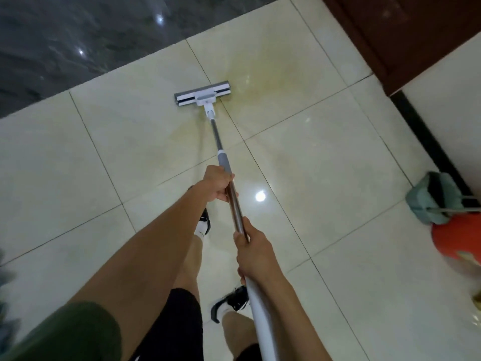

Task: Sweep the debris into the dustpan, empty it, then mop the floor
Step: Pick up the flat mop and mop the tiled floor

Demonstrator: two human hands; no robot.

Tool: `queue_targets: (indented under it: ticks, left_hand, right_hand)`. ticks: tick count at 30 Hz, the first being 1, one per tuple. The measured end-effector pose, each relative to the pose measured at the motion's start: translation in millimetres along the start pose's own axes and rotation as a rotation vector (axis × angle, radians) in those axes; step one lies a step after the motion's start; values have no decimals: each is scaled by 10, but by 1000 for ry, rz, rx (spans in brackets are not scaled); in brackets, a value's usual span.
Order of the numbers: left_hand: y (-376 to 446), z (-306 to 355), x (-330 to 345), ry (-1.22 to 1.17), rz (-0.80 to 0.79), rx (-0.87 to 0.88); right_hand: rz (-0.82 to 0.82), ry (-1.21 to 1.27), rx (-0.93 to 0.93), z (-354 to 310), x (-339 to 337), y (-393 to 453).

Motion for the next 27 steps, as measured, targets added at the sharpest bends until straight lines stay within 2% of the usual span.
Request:
queue_targets:
  ticks: [6,13,18,27]
  left_hand:
    - [-316,-363,360,41,-27,4]
    - [-42,-134,181,-34,33,41]
    - [344,400,-111,-45,32,53]
    - [1469,1939,-927,-17,42,59]
  right_hand:
    - [42,-64,-10,415,-103,-419]
    - [56,-29,-22,71,-68,-157]
    - [28,3,-4,-458,-20,354]
    - [50,-5,-37,-1928,73,1758]
Point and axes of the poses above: each hand's wrist, its own y-axis towards the middle knuckle, its own x-axis out of the palm, z = x × y, the point moved 1 cm from there along y, towards the middle knuckle, and after that the axes turned 1 degree about z, right-handed, at the moved point
